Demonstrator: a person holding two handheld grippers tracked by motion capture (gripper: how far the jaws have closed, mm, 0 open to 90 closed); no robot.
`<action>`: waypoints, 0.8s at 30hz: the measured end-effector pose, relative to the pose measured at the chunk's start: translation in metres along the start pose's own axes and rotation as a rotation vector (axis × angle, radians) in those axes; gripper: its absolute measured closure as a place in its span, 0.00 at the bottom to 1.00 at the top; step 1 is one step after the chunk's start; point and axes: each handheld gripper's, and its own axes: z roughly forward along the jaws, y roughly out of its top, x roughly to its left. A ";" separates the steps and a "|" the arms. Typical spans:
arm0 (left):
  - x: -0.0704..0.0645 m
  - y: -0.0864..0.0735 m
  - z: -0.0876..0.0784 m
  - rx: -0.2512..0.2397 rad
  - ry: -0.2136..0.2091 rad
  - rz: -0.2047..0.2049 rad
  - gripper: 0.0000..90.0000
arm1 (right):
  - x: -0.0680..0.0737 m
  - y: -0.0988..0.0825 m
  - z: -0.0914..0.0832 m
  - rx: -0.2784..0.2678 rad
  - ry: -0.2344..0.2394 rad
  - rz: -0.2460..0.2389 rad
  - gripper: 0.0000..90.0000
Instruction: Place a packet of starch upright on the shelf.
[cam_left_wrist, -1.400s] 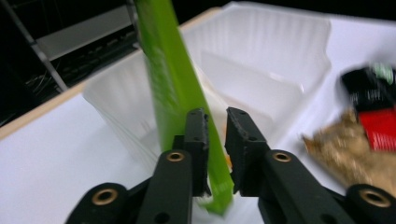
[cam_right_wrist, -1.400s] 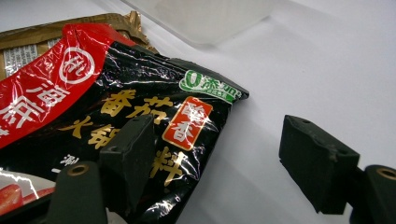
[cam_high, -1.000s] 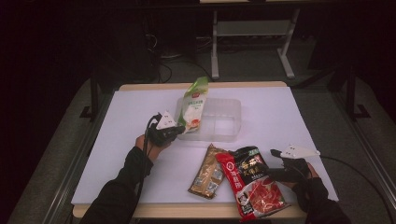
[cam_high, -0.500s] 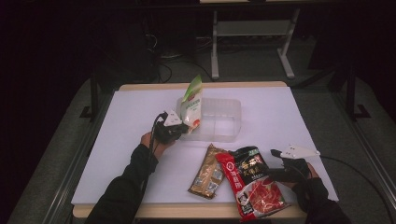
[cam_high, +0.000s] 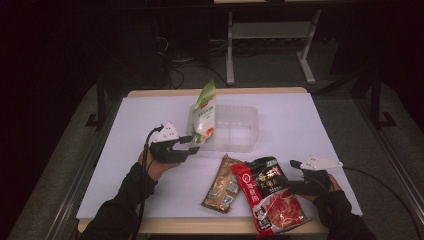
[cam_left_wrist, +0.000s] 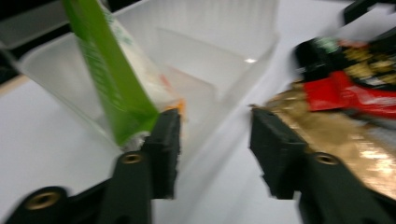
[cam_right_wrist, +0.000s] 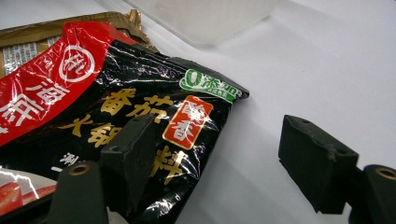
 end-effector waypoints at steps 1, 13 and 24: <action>-0.001 -0.002 -0.001 0.003 -0.034 -0.024 0.51 | 0.000 0.000 0.000 0.000 -0.002 -0.001 0.29; -0.017 -0.019 0.040 0.154 -0.293 -0.121 0.35 | 0.000 -0.001 -0.002 0.001 -0.016 -0.003 0.29; -0.015 -0.007 0.084 0.176 -0.339 -0.163 0.28 | 0.003 -0.007 -0.010 0.003 -0.033 0.005 0.29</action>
